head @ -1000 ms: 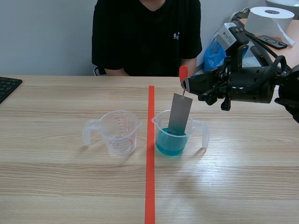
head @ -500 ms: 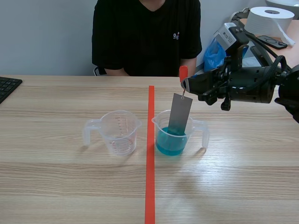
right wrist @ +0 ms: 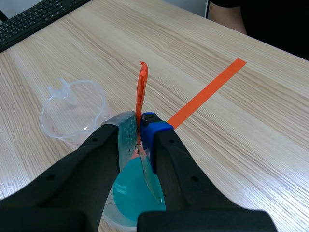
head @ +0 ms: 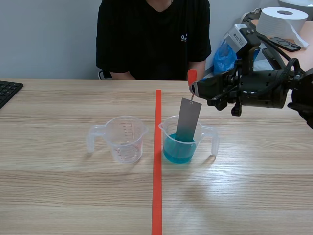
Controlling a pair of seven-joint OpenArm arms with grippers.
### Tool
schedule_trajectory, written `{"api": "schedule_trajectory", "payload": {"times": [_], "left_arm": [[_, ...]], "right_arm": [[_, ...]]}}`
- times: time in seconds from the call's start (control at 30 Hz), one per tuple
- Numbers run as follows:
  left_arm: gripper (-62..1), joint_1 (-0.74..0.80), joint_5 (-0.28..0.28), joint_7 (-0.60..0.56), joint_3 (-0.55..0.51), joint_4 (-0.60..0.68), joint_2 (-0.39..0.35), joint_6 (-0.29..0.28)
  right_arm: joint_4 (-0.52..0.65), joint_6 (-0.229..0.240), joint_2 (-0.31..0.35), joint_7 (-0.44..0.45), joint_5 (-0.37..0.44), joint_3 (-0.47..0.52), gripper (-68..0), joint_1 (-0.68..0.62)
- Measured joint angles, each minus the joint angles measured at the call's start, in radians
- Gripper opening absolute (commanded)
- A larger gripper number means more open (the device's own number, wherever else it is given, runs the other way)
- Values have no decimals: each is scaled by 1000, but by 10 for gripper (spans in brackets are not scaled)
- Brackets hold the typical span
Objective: Do the redox reaction experiment.
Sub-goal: 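Hold the plate still in the solution, then raise the plate and point at it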
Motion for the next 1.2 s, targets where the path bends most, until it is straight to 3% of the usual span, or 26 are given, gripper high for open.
{"api": "schedule_trajectory", "payload": {"times": [0.33,0.8,1.2], "left_arm": [[-569,0,0,0,0,0,0,0],[-569,0,0,0,0,0,0,0],[-569,0,0,0,0,0,0,0]], "right_arm": [[76,0,15,-57,2,0,-660,2],[273,0,95,-178,151,4,-660,2],[393,0,114,-314,281,90,-660,2]]}}
